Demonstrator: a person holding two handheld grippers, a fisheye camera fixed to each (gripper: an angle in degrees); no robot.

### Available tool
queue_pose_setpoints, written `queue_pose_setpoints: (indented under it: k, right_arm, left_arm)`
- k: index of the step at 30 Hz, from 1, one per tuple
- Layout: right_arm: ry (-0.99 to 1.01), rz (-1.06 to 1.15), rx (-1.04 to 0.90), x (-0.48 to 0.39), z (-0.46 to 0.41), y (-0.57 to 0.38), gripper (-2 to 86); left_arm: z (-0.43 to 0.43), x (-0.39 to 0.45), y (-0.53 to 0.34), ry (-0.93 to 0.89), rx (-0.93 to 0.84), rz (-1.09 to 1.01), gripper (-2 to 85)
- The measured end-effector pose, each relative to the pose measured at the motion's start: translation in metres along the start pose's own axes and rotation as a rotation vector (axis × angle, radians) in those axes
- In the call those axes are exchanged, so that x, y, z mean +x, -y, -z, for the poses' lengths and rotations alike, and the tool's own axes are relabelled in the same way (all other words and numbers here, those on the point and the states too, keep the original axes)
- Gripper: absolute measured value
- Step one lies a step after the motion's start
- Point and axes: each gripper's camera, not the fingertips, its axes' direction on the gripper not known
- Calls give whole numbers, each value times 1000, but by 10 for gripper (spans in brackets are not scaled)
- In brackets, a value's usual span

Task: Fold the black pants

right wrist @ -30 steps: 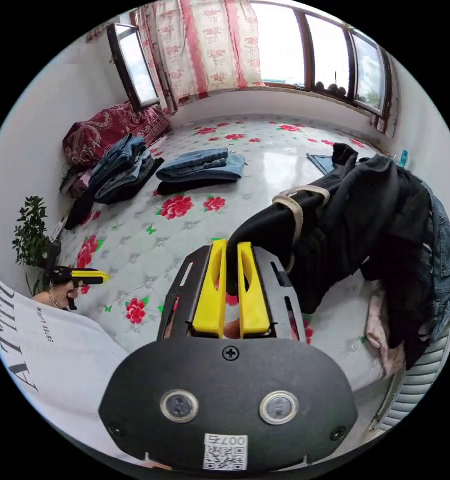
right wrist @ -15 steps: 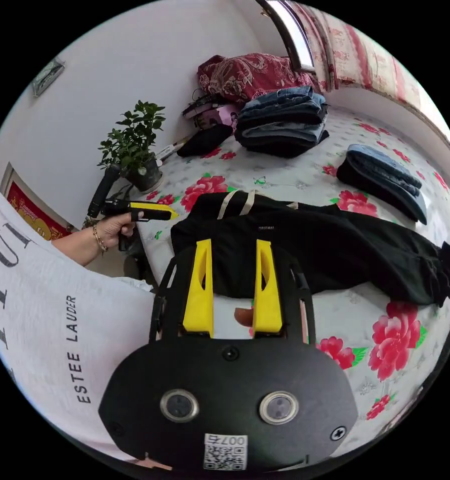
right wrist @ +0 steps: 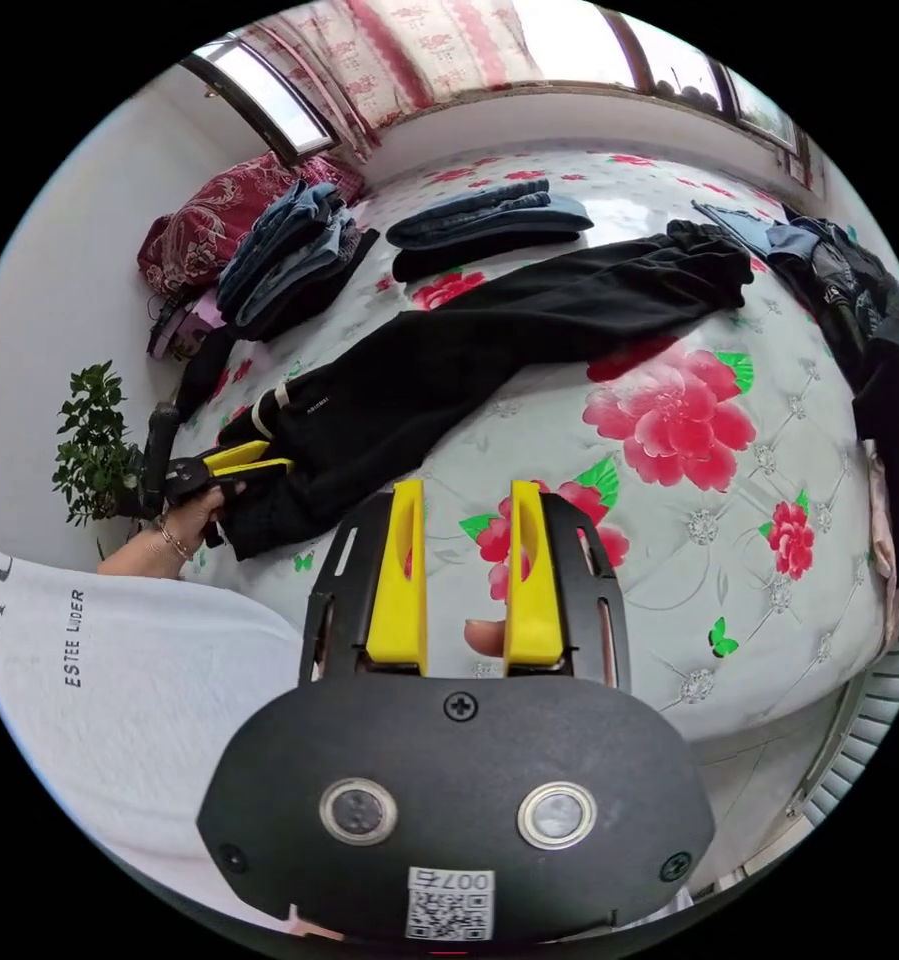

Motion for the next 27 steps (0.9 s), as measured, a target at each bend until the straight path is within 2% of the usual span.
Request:
queue_pose_setpoints:
  k: [3,5,7,12,16,19,22,27]
  right_arm:
    - [15,-21,7,12,-2,11,111]
    - [35,-49,12,27,-2,21,110]
    - [36,-86,33,45,0,29,109]
    - [-48,-178,69,114,10,68,105]
    - [-109,-226,172,168,29,121,103]
    - [-146,-270,189,197,29,160,101]
    - [-211,-321,92,218,11,190,96]
    - [-386,-293,-158,246,-43,202,69]
  left_arm:
    - [11,-55,12,16,-14,13,104]
    - [58,-92,-3,76,101,-11,58]
    - [102,-111,-26,44,213,-43,49]
    - [190,-130,-102,21,336,80,47]
    - [197,-152,-172,90,262,367,45]
    - [174,-182,-210,6,170,647,45]
    - [171,-196,-224,-52,201,781,46]
    - [177,-203,-212,-13,183,778,46]
